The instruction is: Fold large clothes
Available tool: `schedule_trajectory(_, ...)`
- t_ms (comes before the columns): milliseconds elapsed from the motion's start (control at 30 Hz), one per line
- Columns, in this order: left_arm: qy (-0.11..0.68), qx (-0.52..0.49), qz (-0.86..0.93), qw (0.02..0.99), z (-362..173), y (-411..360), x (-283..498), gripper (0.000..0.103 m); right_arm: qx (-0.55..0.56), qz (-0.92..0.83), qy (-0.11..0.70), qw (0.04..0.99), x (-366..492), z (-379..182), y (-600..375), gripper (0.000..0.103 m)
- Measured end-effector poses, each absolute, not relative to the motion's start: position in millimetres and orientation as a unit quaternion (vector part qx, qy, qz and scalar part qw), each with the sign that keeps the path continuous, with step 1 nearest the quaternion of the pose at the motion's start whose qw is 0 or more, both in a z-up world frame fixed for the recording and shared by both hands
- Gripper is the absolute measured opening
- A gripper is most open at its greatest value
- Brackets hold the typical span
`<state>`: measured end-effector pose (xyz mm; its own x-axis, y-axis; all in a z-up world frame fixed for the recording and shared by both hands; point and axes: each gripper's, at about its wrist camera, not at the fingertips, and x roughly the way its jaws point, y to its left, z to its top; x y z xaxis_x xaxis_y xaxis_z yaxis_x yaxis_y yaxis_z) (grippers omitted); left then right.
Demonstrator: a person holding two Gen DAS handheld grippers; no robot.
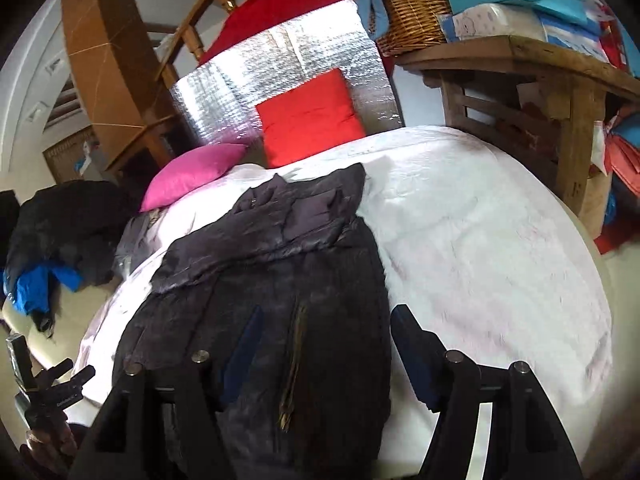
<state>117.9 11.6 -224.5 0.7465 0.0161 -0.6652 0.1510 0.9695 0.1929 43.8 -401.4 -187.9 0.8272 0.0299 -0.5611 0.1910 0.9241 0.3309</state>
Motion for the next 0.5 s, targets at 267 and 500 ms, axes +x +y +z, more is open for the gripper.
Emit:
schedule_trajectory(267,0.303,0.099,-0.047,0.947,-176.8,19.6,85.1,0.089,0.152,-0.001,0.306,0.94,14.6,-185.7,-351.4,0.07)
schedule_trajectory(500,0.287,0.076,-0.036,0.954,-161.0,27.9,79.5,0.089,0.132,0.028,0.301,0.944,14.5,-177.7,-321.7,0.07)
